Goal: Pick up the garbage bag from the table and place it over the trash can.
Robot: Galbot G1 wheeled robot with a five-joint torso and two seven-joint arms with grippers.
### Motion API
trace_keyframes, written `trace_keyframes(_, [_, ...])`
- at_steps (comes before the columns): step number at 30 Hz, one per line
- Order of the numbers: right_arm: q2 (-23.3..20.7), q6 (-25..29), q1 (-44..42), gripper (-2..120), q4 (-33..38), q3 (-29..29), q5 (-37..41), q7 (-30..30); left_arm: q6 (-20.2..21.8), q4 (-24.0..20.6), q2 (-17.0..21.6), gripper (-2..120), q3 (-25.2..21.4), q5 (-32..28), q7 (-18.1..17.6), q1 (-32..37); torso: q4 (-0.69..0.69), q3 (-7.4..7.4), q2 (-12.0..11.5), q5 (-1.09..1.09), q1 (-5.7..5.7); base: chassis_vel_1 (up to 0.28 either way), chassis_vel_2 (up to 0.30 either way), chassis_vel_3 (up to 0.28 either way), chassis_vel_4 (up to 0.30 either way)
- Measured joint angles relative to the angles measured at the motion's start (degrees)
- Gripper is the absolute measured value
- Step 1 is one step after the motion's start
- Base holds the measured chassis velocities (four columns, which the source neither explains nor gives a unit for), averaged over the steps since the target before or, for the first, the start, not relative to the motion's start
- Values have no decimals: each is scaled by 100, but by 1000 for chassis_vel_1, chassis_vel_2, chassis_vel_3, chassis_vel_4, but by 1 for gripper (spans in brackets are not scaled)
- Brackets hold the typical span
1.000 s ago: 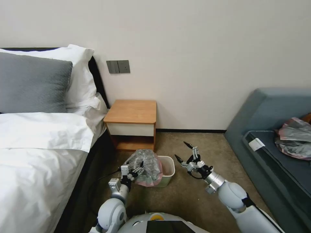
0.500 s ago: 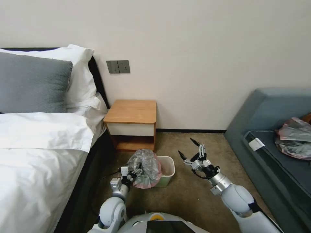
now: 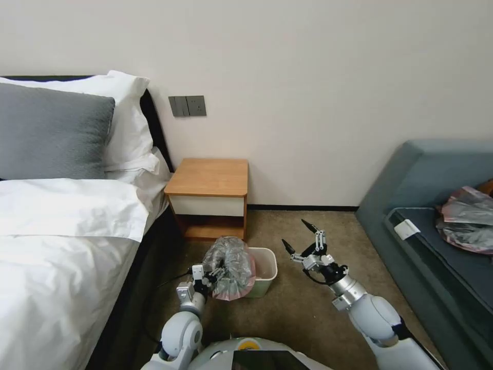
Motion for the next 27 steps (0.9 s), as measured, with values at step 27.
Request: trace_keyframes(27, [95,78,12,100,-58,-24,-36,-12,576,-302,-98,93,-22,207,-339,-76,0,0,0,0,0,0,0,0,0])
